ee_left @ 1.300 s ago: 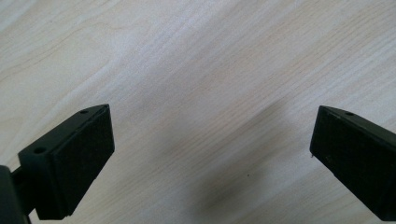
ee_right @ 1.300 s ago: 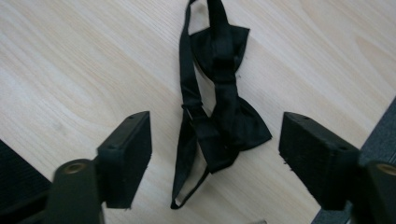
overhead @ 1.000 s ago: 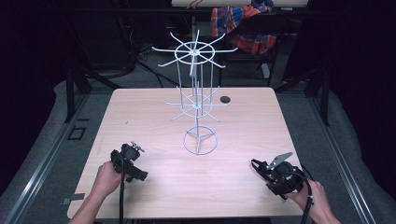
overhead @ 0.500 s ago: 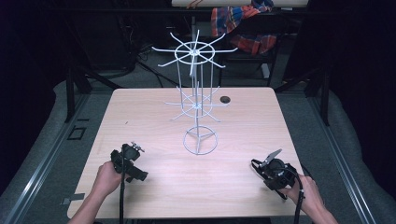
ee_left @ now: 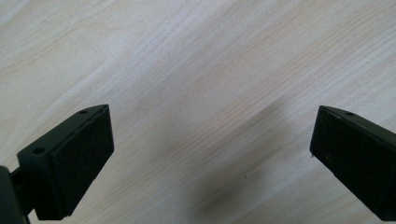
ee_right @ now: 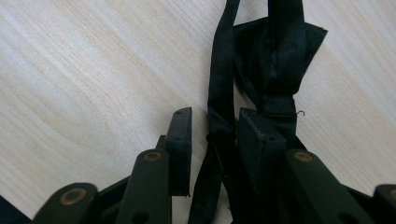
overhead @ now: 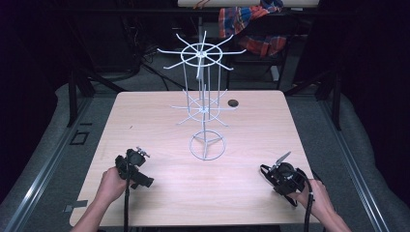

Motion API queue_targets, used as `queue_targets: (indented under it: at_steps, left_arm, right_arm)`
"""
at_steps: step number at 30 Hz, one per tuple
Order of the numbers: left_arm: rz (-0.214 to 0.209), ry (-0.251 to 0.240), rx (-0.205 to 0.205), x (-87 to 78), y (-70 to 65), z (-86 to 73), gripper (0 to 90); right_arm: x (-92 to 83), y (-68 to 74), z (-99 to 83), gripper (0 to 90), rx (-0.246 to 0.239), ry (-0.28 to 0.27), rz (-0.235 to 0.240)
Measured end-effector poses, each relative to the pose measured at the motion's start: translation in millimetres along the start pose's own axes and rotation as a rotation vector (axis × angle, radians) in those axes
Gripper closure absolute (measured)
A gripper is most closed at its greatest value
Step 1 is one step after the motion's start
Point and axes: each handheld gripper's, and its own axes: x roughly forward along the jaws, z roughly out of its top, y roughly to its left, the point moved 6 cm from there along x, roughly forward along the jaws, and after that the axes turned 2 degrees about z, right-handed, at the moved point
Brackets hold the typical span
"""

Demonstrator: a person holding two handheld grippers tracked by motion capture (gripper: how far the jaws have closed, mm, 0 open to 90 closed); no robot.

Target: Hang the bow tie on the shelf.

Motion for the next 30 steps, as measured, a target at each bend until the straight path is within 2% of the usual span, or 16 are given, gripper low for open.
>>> queue_targets:
  at_steps: [3,5,13,14,16,17,18,19,20,21,24,27,30]
  left_arm:
    - [-0.002,0.002,0.000,0.3,0.0,-0.2,0.0]
    - [-0.003,0.002,0.002,0.3,-0.1,-0.1,0.0]
    - [-0.001,0.001,0.002,-0.1,0.2,-0.3,0.0]
    - [-0.001,0.001,0.002,-0.2,0.3,-0.4,0.0]
    - [-0.001,0.000,0.001,-0.3,0.5,-0.5,0.0]
    - [-0.001,0.000,0.001,-0.3,0.5,-0.5,0.0]
    - [0.000,0.003,0.004,-0.4,0.7,-0.6,0.0]
    - [0.000,0.004,0.005,-0.3,0.9,-0.6,0.0]
    - [0.001,0.004,0.005,-0.3,0.9,-0.6,0.0]
    - [0.001,0.004,0.005,-0.3,0.9,-0.6,0.0]
    - [0.002,0.002,0.002,-0.7,0.7,-0.6,0.0]
    - [0.003,0.004,0.005,-1.0,1.3,-1.0,0.0]
    - [0.002,0.000,0.001,-0.7,1.0,-0.9,0.0]
  right_arm:
    - [1.0,-0.1,-1.0,68.6,-0.003,0.018,0.004]
    - [2.5,0.3,-2.2,73.9,0.000,0.026,0.001]
    - [-0.2,1.3,-1.8,75.3,0.000,0.021,-0.003]
    - [-3.0,2.2,-0.2,75.3,0.018,-0.021,0.025]
    - [-8.9,1.2,0.8,75.3,0.020,-0.043,0.024]
    - [-10.3,1.9,1.8,75.3,0.028,-0.064,0.043]
    - [-11.0,2.4,2.6,75.3,0.044,-0.095,0.038]
    - [-13.7,1.1,2.2,75.3,0.030,-0.083,0.044]
    - [-14.1,2.3,3.0,75.3,0.045,-0.105,0.058]
    - [-14.1,2.3,3.0,75.3,0.045,-0.105,0.058]
    - [-21.7,2.5,5.3,75.3,0.054,-0.149,0.083]
    - [-26.9,2.0,6.5,75.4,0.062,-0.177,0.086]
    - [-32.2,1.4,7.7,75.4,0.089,-0.221,0.107]
